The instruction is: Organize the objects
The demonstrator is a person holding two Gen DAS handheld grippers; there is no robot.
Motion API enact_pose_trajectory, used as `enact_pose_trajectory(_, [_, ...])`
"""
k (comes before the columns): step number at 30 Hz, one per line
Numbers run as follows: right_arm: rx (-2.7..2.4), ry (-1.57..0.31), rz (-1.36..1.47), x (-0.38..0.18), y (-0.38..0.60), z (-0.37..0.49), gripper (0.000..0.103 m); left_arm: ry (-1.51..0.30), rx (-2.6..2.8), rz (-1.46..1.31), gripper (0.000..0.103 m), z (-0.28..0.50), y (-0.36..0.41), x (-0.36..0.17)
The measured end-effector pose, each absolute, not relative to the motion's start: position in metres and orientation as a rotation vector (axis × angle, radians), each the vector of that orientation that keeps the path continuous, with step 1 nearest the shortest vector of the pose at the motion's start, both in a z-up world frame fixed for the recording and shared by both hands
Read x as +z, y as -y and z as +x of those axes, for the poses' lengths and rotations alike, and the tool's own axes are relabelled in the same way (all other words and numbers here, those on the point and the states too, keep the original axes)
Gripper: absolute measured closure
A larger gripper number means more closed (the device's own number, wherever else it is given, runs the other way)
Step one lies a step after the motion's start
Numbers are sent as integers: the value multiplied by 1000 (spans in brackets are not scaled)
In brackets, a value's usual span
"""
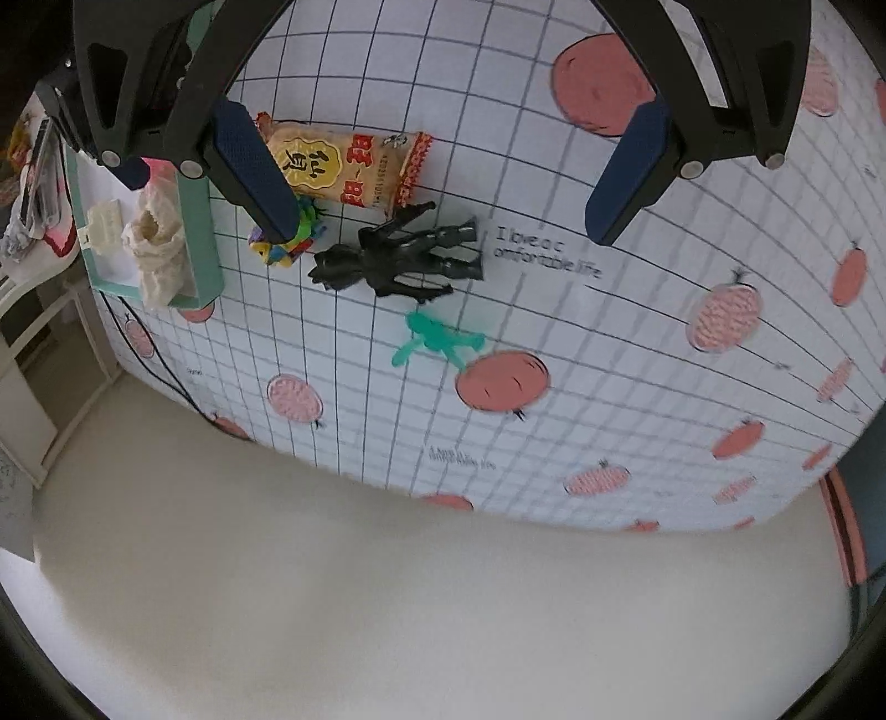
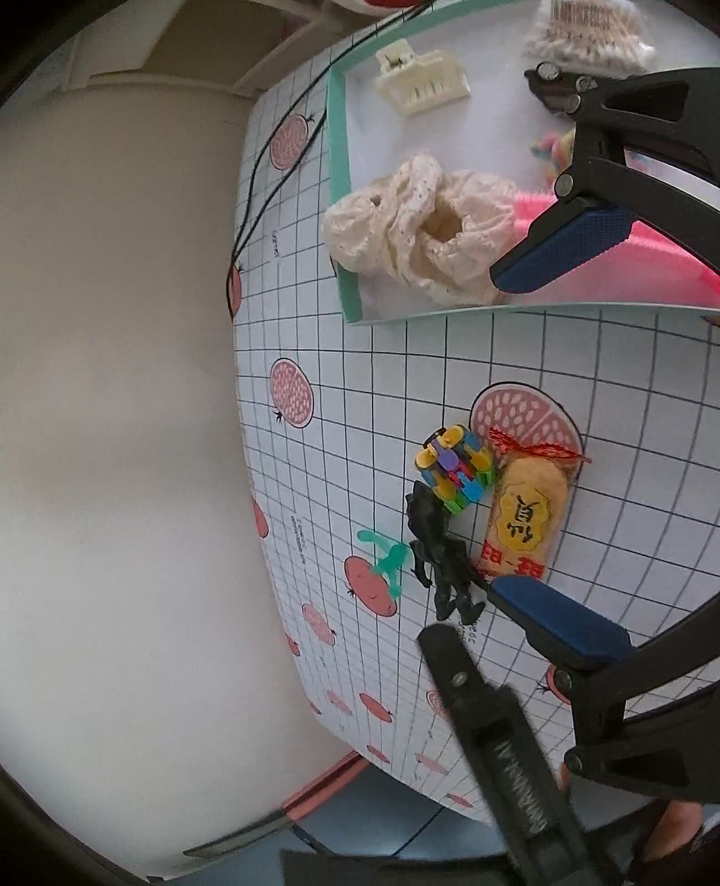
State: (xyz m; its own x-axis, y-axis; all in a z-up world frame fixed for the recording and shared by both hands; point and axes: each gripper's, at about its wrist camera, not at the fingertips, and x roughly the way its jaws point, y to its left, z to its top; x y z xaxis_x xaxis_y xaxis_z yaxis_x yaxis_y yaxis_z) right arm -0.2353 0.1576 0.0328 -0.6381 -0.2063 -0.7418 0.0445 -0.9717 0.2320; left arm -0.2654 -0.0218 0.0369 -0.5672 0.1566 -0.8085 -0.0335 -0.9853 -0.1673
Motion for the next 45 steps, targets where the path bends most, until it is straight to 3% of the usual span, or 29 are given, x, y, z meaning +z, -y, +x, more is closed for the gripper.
enact_pose_trajectory(6, [-2736, 160, 1228, 36, -152, -252, 1, 306, 2648, -1423, 0, -273, 31, 27])
enact_pose_trajectory(15, [-2661, 89, 1224, 28, -139, -272, 16, 575, 2560, -1601, 0, -278, 48, 14])
enact_pose_trajectory(22, [-2622, 43, 1258, 16, -136, -281, 21, 727, 2485, -1665, 0, -275, 38, 3])
enact_pose_trajectory(35, [-2575, 20, 1276, 5, -132, -289, 28, 827, 2484, -1692, 8, -275, 29, -4])
enact_pose_trajectory(43, [-2554, 11, 1295, -1, -125, -294, 36, 870, 2509, -1702, 8, -276, 34, -7])
enact_pose_trajectory(45, [-2548, 7, 1300, -3, -123, -294, 42, 876, 2513, -1702, 8, -276, 34, -7])
